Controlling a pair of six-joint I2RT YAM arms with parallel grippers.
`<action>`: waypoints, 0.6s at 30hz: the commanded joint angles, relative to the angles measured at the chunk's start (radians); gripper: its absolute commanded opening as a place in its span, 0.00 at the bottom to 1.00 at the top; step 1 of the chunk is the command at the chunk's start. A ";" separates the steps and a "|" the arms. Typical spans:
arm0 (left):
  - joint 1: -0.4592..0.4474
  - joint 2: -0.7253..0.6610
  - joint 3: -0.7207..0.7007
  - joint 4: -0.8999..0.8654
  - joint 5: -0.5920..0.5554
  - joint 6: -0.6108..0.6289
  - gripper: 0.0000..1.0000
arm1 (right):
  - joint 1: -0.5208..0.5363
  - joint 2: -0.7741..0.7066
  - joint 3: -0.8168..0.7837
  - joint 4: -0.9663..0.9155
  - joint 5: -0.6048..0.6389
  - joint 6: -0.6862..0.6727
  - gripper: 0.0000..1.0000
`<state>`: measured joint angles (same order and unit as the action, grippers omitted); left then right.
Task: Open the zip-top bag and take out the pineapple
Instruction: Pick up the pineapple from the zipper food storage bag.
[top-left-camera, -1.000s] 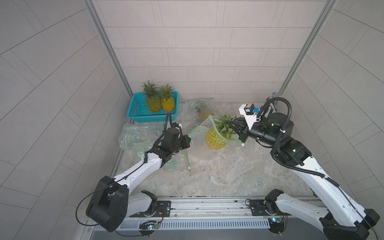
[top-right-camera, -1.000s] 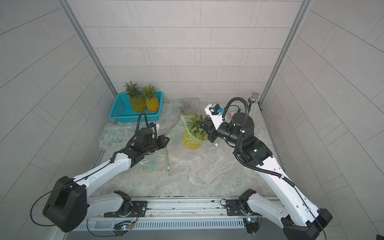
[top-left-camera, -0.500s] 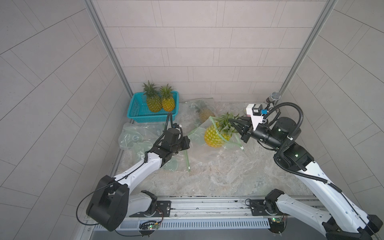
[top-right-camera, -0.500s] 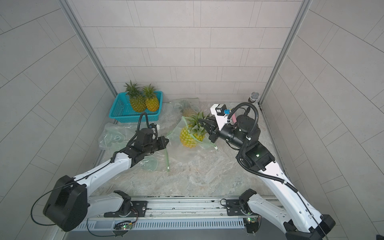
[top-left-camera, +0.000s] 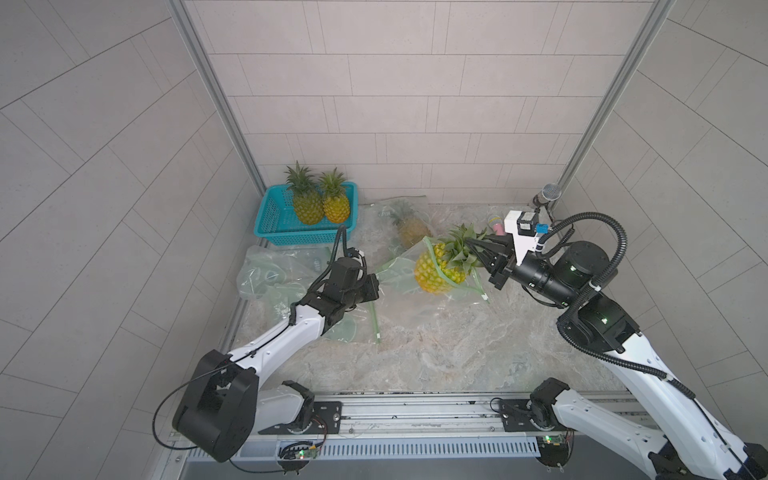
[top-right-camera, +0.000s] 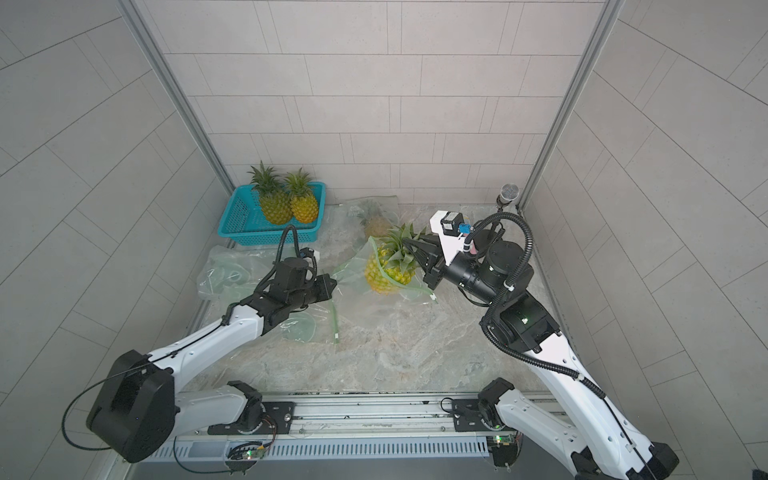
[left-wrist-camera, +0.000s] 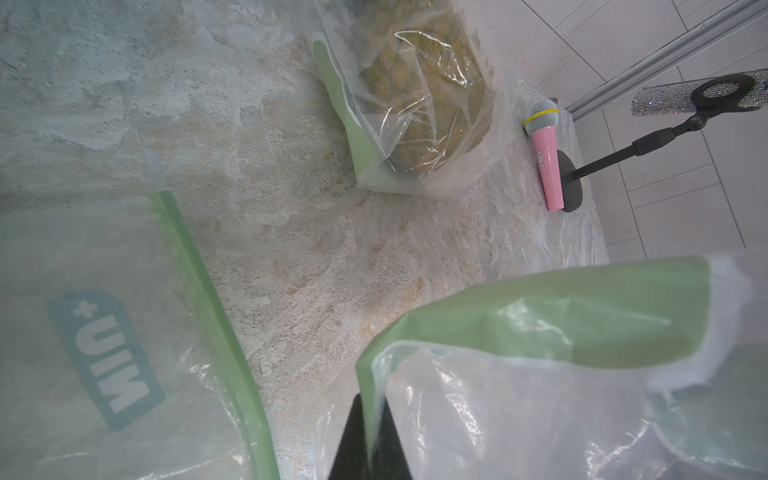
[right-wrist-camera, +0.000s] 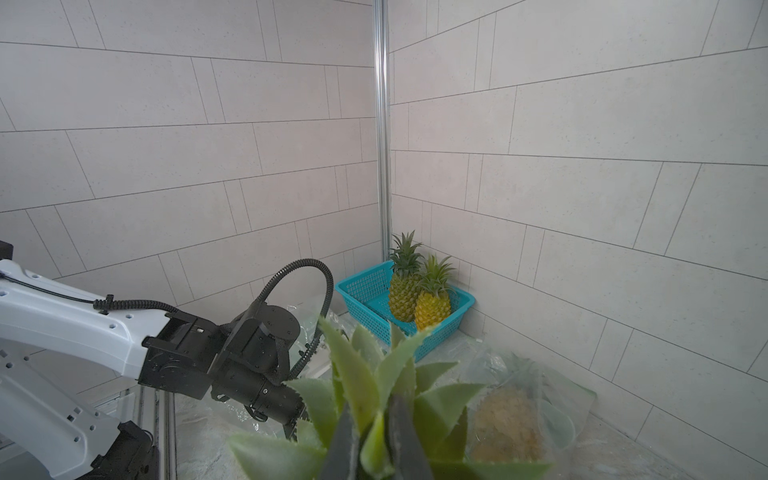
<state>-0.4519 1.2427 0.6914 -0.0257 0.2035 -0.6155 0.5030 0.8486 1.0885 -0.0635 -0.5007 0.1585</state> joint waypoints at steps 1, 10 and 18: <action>0.011 0.002 -0.003 -0.050 -0.060 0.018 0.00 | 0.000 -0.064 0.036 0.202 0.012 0.018 0.00; 0.034 -0.006 -0.038 -0.016 -0.074 -0.025 0.00 | 0.000 -0.082 0.039 0.201 0.005 0.019 0.00; 0.042 0.003 -0.032 -0.042 -0.106 -0.026 0.00 | 0.000 -0.107 0.034 0.218 -0.021 0.013 0.00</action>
<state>-0.4213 1.2427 0.6670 -0.0433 0.1478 -0.6357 0.5030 0.8005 1.0882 -0.0490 -0.5102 0.1596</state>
